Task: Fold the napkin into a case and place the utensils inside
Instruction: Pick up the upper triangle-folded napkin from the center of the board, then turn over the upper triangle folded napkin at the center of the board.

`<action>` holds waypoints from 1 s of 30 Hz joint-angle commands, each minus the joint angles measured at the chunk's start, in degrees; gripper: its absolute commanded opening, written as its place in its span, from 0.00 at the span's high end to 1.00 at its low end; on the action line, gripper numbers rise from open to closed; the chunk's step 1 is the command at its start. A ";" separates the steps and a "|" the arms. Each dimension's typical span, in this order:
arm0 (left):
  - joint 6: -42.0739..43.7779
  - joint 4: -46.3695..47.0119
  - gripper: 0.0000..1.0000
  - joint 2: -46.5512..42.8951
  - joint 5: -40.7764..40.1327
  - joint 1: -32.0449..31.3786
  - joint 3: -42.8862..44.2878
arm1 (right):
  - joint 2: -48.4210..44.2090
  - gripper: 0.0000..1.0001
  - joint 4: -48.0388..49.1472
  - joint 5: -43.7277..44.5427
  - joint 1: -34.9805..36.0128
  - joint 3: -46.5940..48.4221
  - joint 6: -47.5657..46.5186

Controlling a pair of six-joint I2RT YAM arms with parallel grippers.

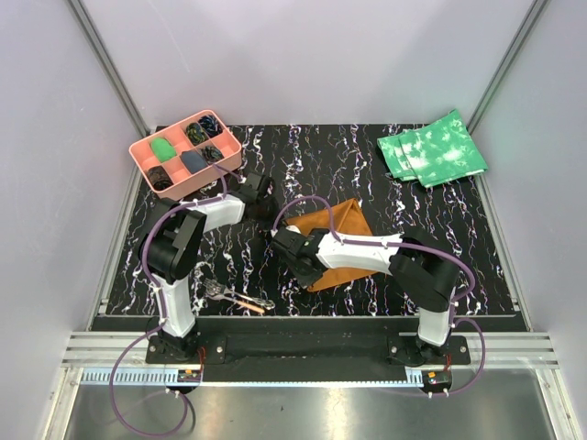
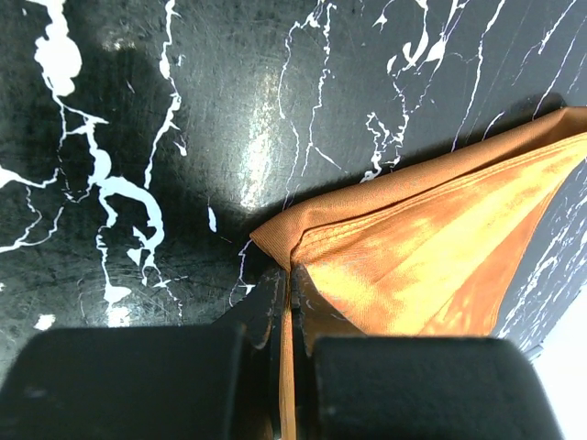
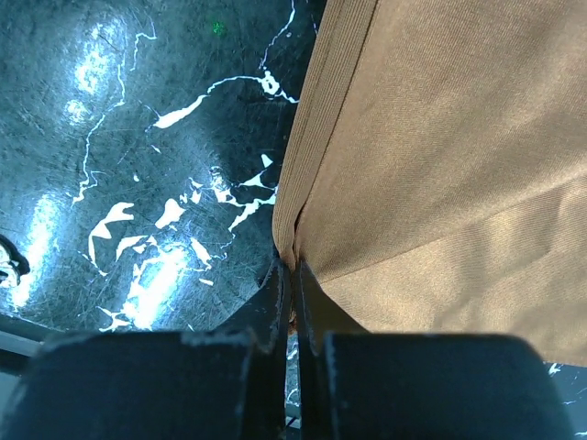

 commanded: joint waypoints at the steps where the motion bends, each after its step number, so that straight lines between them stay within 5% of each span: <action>1: 2.49 -0.73 1.00 -1.53 0.43 1.45 0.23 | -0.86 1.00 -0.80 1.26 0.72 1.60 0.15; 12: -0.05 -9.17 1.00 -22.59 1.23 9.62 2.53 | -7.38 1.00 9.73 -22.29 1.25 14.42 2.77; 19: 2.49 -12.34 1.00 -42.40 -13.00 13.23 5.25 | -10.09 1.00 25.64 -40.74 0.82 16.21 10.25; 23: 2.14 -11.38 1.00 -39.35 -12.05 11.66 7.36 | -13.26 1.00 37.29 -46.37 -3.48 7.61 15.86; 30: 2.66 -4.78 1.00 -15.40 -12.13 2.26 12.35 | -12.74 1.00 65.27 -55.08 -15.17 -20.66 30.01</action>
